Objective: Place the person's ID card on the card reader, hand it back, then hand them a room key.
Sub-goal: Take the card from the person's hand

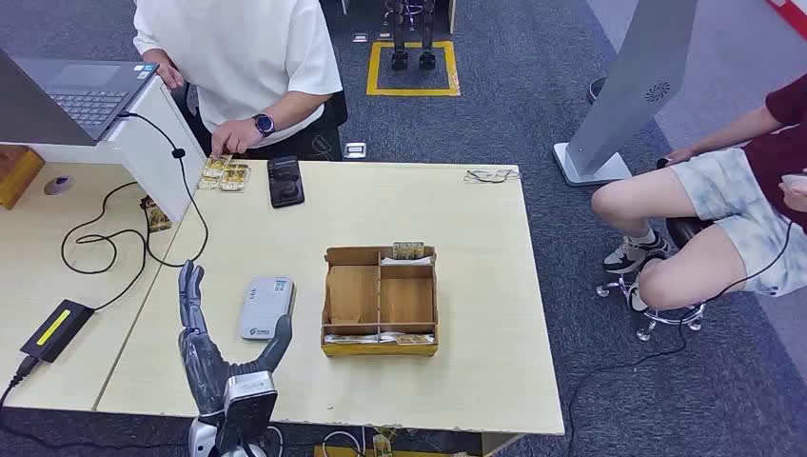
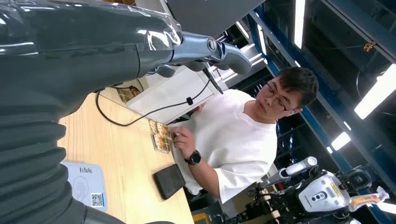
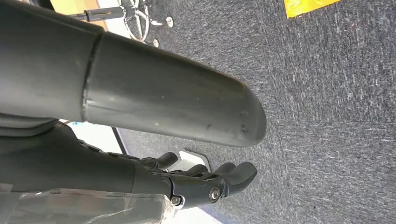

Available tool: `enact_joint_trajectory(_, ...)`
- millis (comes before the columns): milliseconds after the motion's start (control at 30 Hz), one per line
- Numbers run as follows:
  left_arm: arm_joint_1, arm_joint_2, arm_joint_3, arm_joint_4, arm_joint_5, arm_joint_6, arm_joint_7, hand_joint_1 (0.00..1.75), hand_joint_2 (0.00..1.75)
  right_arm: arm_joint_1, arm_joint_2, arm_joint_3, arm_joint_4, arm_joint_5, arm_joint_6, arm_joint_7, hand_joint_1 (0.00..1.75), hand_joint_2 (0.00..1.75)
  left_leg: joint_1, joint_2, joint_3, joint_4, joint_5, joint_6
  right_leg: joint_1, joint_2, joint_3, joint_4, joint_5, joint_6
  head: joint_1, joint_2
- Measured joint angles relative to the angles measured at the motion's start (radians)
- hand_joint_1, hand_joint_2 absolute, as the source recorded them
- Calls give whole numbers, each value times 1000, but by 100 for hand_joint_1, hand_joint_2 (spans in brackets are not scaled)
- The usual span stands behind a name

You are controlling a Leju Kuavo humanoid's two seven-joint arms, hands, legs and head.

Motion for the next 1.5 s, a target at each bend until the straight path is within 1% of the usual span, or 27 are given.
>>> enact_joint_trajectory(633, -1, 0, 0, 5, -8, 0, -17, 0, 175, -5, 0, -14, 9, 12, -5, -9, 0, 0, 0, 0, 0, 0, 0, 0, 0, 0, 0, 0, 0, 0, 0, 0)
enact_joint_trajectory(700, -3, 0, 0, 8, -5, 0, 2, 0, 175, -6, 0, -18, 9, 16, -5, -9, 0, 0, 0, 0, 0, 0, 0, 0, 0, 0, 0, 0, 0, 0, 0, 0)
enact_joint_trajectory(800, -12, 5, -4, 15, -13, 0, 74, 0, 175, -6, 0, -23, 9, 16, -4, -7, 0, 0, 0, 0, 0, 0, 0, 0, 0, 0, 0, 0, 0, 0, 0, 0)
enact_joint_trajectory(900, -25, 13, -21, 19, -48, 0, 126, 0, 175, -8, 0, -25, 9, 16, -4, -8, 0, 0, 0, 0, 0, 0, 0, 0, 0, 0, 0, 0, 0, 0, 0, 0)
enact_joint_trajectory(1067, -41, 24, -45, 27, -99, 0, 161, 0, 175, -10, 0, -25, 9, 16, -2, -8, 0, 0, 0, 0, 0, 0, 0, 0, 0, 0, 0, 0, 0, 0, 0, 0)
enact_joint_trajectory(1200, -50, 29, -48, 34, -239, 0, 199, 0, 175, -10, 0, -24, 13, 16, 1, -4, 0, 0, 0, 0, 0, 0, 0, 0, 0, 0, 0, 0, 0, 0, 0, 0)
enact_joint_trajectory(1300, -58, 27, -44, 42, -320, 0, 187, 0, 175, -10, -2, -17, 19, 16, 2, 0, 0, 0, 0, 0, 0, 0, 0, 0, 0, 0, 0, 0, 0, 0, 0, 0)
enact_joint_trajectory(1500, -88, 1, 0, 64, -423, 0, 120, 0, 175, -10, -16, 8, 43, 16, -3, -5, 0, 0, 0, 0, 0, 0, 0, 0, 0, 0, 0, 0, 0, 0, 0, 0)
